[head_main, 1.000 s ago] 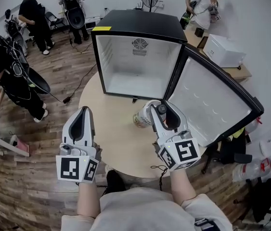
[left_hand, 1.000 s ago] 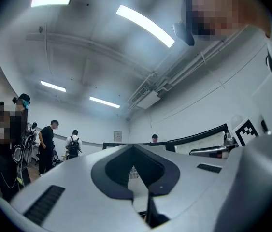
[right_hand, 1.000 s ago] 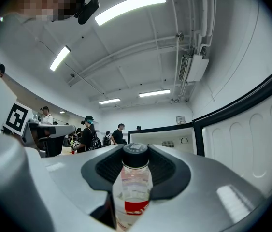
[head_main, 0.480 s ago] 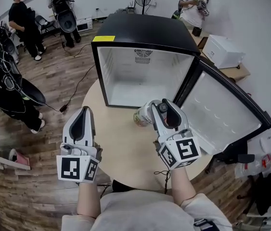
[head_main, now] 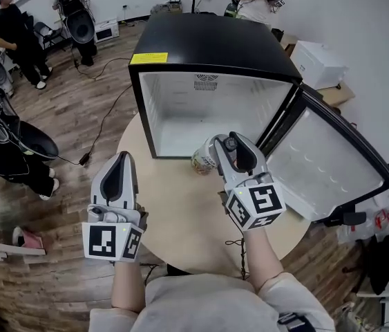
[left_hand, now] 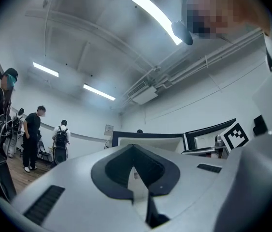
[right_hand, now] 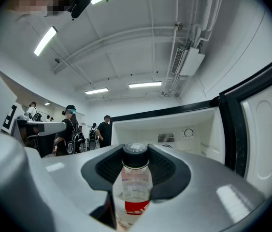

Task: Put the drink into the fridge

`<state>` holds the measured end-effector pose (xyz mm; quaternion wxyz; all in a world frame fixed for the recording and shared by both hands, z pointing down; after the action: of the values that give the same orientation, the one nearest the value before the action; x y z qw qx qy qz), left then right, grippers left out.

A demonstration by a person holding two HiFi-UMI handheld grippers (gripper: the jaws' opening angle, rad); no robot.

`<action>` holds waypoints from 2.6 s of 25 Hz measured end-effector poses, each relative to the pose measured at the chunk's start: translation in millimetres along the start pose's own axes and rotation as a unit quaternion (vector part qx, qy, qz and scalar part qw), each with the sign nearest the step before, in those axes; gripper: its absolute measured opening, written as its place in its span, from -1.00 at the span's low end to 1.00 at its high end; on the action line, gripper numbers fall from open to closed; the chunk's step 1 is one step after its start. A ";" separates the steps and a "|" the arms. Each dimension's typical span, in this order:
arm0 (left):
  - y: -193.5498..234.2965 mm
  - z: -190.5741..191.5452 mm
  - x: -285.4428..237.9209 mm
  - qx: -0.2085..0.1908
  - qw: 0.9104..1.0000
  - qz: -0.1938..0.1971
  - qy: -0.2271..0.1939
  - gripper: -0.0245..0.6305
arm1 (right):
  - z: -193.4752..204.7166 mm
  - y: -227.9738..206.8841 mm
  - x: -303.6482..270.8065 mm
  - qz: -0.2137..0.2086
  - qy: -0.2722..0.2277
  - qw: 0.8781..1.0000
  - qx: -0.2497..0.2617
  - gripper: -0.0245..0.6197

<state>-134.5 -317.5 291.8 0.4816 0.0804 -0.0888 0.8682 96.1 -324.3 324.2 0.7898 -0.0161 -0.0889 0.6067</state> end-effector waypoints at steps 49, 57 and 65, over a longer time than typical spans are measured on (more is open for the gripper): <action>120.5 105.6 -26.8 0.049 0.995 0.004 0.091 -0.90 | 142.5 -47.1 -231.2 0.095 0.126 0.987 0.011 -0.43; 117.2 108.9 -27.1 0.052 0.994 0.004 0.095 -0.90 | 142.6 -47.1 -233.6 0.095 0.129 0.987 0.011 -0.43; 114.8 104.1 -22.7 0.048 0.995 0.000 0.093 -0.90 | 141.6 -45.6 -232.8 0.089 0.139 0.986 0.023 -0.40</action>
<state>-214.7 -420.0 378.9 0.4831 0.0226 -0.0018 0.8753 59.3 -571.7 441.4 0.7377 -0.0900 0.0380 0.6680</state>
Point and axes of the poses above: the fingertips, and each gripper's own axes: x backward along the fingers, y to its left, z out of its underside, the point moved 3 cm from there along x, backward along the fingers, and after that the axes turned 5 degrees about -x, right-handed, at the moved point
